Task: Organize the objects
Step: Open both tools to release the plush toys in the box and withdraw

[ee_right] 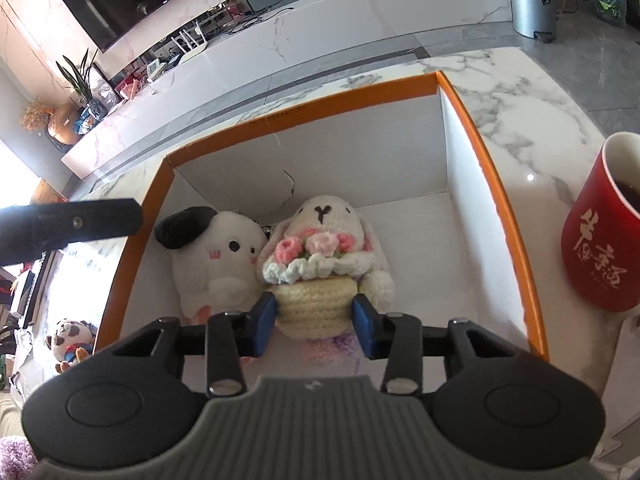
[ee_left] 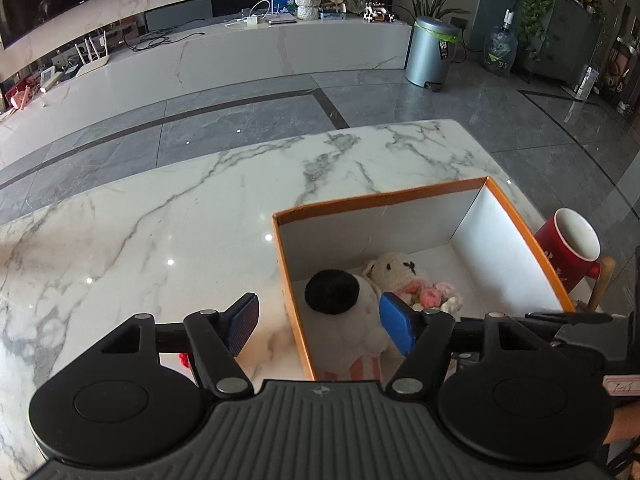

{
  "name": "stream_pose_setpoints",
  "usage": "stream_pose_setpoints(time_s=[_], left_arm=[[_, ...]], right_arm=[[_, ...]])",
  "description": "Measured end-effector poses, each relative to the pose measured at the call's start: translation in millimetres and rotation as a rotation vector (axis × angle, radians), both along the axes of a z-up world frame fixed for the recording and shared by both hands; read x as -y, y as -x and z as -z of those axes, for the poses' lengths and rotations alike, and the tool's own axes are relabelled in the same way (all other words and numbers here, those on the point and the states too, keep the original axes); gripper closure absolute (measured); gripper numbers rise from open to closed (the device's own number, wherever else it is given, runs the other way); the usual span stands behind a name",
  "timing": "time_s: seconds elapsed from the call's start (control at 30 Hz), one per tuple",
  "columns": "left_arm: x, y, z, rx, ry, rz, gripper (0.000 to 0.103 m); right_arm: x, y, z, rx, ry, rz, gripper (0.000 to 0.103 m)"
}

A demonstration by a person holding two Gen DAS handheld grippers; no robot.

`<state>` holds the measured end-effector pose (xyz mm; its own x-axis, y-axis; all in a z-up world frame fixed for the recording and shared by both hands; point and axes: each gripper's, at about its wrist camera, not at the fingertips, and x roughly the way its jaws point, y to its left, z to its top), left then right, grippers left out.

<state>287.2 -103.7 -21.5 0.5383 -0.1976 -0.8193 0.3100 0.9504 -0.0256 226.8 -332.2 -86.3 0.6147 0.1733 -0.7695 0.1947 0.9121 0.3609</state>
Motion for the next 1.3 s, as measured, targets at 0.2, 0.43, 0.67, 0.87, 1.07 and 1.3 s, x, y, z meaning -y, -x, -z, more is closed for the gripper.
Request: stream_pose_setpoints(time_s=[0.2, 0.43, 0.67, 0.87, 1.07, 1.3], left_arm=[[4, -1, 30, -0.033, -0.036, 0.042, 0.023], [0, -20, 41, 0.005, -0.052, 0.0, 0.035], [0, -34, 46, 0.012, -0.071, -0.018, 0.049], [2, -31, 45, 0.025, -0.078, -0.027, 0.051], [-4, -18, 31, 0.043, -0.04, -0.015, 0.046], [-35, 29, -19, 0.122, 0.033, -0.007, 0.043]], right_arm=[[-12, -1, 2, -0.027, 0.05, -0.064, 0.061], [-9, 1, 1, -0.015, 0.047, -0.056, 0.057], [-5, -5, -3, 0.006, 0.018, -0.057, 0.053], [0, -7, 4, -0.014, -0.021, -0.046, 0.064], [-6, 4, -8, 0.014, 0.065, -0.046, 0.061], [-20, 29, -34, 0.077, 0.087, -0.049, 0.06]])
